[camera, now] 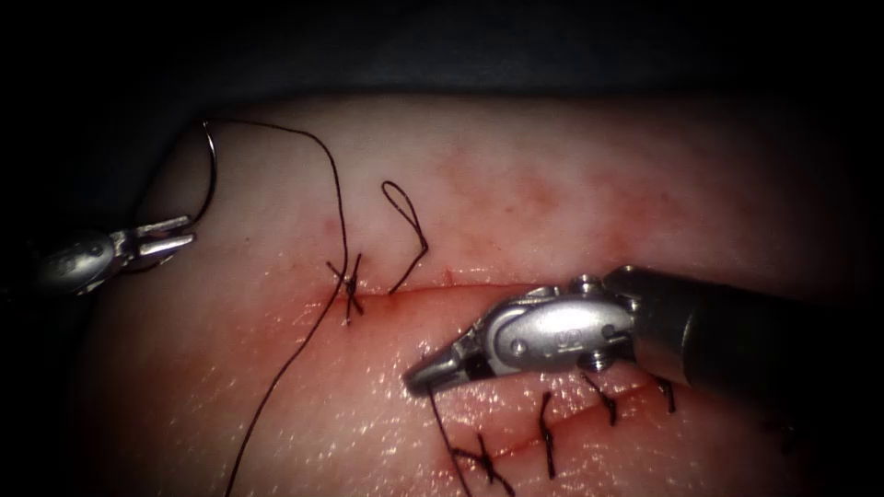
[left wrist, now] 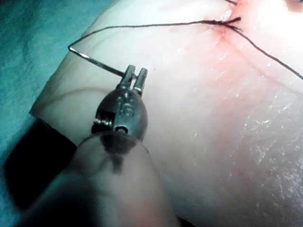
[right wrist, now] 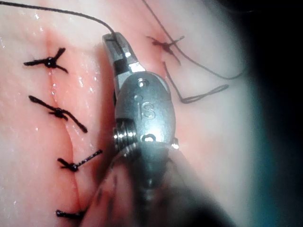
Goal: Wound Closure
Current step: Grab the suture and pull it through repeatably with the right gripper until a short tail remains, then with the right hand adjust the suture tail, then set down the needle with the left hand, then pick up suture with left needle holder, then regrasp needle with left jaws
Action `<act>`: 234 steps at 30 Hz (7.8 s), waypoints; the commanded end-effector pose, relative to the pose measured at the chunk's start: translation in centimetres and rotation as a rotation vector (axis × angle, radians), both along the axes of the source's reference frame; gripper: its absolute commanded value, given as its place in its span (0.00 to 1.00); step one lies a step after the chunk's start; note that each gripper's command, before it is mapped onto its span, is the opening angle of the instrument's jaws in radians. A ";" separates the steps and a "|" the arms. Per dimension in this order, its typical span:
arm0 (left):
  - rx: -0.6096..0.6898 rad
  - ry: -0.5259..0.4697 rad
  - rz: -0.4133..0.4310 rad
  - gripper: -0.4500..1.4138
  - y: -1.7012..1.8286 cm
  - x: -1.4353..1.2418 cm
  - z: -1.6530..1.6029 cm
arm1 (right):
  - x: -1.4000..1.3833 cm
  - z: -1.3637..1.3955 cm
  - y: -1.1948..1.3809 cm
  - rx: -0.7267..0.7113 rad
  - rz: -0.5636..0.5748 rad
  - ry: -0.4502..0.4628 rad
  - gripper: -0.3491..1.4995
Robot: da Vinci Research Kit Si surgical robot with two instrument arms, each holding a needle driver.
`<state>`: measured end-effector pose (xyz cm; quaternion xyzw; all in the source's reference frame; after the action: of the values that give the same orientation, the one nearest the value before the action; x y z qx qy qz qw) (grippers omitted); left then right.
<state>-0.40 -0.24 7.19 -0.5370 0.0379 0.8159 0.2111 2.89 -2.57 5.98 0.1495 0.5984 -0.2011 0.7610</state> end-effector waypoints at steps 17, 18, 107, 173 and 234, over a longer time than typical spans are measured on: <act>0.000 0.001 -0.001 0.00 0.06 -0.09 0.05 | 0.05 -0.47 -0.41 0.025 -0.040 0.044 0.00; 0.000 0.001 -0.001 0.00 0.06 -0.09 0.05 | 0.04 -0.46 -0.39 0.029 -0.020 0.064 0.23; 0.010 0.002 -0.005 0.00 0.03 -0.10 0.02 | 0.27 0.20 2.11 0.247 0.444 -0.272 0.00; 0.122 -0.034 -0.058 0.42 -0.79 -0.16 -1.05 | -0.76 -0.28 1.50 0.676 0.847 -0.025 0.93; -0.586 0.106 0.336 0.00 -0.73 -2.61 -1.59 | -0.15 -0.45 0.31 0.180 0.548 0.059 0.83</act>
<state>-2.93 -1.03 5.58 -0.5283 0.1881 0.8226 -0.0941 2.61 -2.31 5.52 0.0424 0.6532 0.0606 0.7536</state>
